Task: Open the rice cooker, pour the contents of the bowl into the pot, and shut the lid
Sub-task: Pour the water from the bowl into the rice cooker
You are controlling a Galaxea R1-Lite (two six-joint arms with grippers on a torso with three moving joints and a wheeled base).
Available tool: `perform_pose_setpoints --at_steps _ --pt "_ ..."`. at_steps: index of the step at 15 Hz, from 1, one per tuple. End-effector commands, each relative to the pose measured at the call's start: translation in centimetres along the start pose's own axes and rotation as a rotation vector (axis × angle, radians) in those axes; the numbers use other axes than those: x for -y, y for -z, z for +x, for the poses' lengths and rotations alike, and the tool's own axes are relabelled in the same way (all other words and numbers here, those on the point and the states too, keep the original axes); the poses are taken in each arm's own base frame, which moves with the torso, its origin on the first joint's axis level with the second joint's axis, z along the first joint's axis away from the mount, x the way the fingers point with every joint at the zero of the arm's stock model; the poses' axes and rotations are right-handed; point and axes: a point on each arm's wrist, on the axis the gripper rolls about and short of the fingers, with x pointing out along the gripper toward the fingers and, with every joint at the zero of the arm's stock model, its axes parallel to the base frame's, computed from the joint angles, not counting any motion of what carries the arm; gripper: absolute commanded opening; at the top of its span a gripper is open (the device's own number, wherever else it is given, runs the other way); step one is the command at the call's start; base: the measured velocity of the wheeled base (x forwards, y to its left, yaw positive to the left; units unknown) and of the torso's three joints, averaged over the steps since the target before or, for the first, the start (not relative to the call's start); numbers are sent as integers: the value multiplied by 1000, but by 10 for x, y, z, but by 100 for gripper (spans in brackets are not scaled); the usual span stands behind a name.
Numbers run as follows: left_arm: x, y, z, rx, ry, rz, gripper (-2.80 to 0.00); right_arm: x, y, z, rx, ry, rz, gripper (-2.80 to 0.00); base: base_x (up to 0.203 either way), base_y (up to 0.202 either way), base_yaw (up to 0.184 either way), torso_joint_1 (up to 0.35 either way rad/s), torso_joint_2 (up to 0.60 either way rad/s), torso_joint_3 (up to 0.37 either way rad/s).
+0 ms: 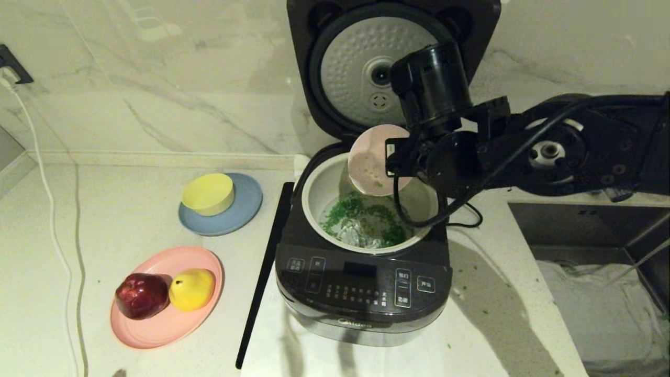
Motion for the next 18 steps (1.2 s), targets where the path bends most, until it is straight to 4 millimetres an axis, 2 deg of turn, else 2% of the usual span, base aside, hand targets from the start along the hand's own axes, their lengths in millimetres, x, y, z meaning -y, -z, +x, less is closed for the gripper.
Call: perform_pose_setpoints --at_steps 1,4,6,9,14,18 --pt "0 3 1 -10 -2 0 -280 -10 12 4 103 0 -22 -280 0 0 0 0 0 0" --pt "0 2 1 -9 -1 0 -280 -16 23 11 288 6 -72 -280 0 0 0 0 0 0" --pt "0 2 1 -9 0 -1 -280 -17 23 13 463 38 -63 -280 0 0 0 0 0 0" --pt "0 2 1 -9 -1 0 -280 -19 40 22 658 115 -125 -280 0 0 0 0 0 0" --pt "0 3 1 -11 -2 0 -280 -18 68 30 690 84 -220 -280 0 0 0 0 0 0" --pt "0 3 1 -11 -1 -1 -280 -20 72 29 697 62 -267 -280 0 0 0 0 0 0"
